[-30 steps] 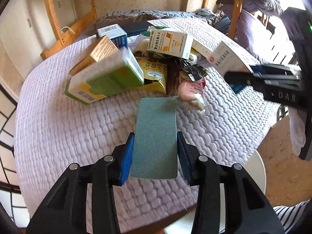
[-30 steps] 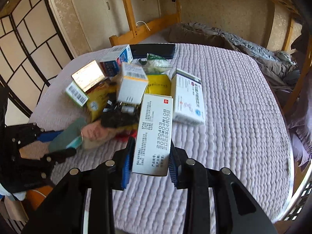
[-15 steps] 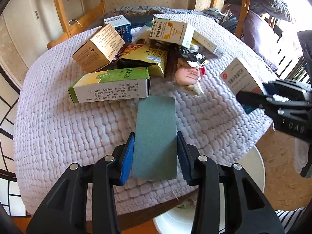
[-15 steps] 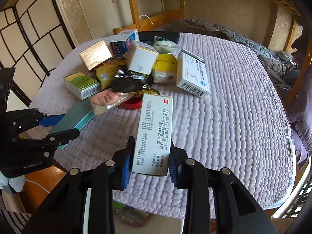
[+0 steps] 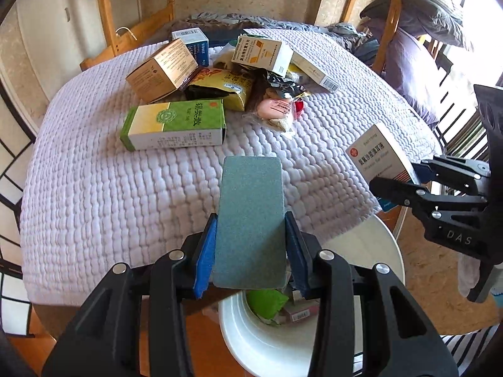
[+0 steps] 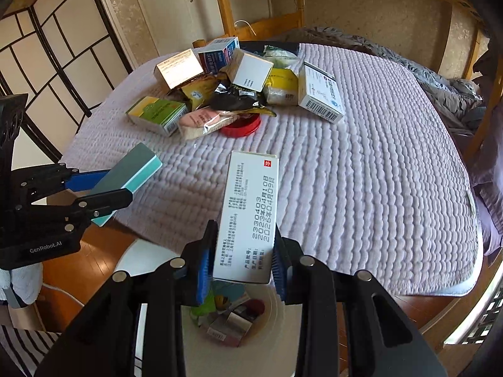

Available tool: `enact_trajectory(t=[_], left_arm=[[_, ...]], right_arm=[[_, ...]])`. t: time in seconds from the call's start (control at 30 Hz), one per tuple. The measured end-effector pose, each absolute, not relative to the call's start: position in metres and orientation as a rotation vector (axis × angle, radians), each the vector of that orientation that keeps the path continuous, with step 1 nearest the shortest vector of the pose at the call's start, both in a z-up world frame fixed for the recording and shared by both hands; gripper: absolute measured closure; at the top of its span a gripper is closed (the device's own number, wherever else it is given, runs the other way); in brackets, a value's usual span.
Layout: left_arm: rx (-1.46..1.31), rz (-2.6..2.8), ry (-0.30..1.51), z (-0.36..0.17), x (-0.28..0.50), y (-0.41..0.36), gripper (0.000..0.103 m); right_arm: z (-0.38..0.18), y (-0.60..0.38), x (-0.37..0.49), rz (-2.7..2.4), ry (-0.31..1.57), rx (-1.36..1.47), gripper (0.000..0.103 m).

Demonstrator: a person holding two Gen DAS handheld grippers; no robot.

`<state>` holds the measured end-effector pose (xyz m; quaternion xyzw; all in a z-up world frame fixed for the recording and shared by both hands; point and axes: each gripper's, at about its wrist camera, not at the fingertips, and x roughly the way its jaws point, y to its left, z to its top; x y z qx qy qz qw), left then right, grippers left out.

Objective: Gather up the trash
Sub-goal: 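Lift the white medicine box and teal box off the blanket with both tools, then carry the white box and teal box over the white trash bin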

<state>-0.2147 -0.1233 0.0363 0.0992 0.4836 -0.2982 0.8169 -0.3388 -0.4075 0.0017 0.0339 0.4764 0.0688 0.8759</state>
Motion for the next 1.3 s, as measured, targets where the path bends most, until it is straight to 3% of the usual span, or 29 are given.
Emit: enact_trajectory(t=[0.67,1.3], left_arm=[[0.214,-0.662,1.046,0.039,-0.279,-0.121,0.06],[0.2,-0.67,1.142,0.003,-0.309,-0.123,0.06]], right_arm=[[0.004,-0.393,-0.4,0.196,1.022,0.063,0.071],[-0.023,-0.389,-0.418,0.192,1.124,0.077,0.071]])
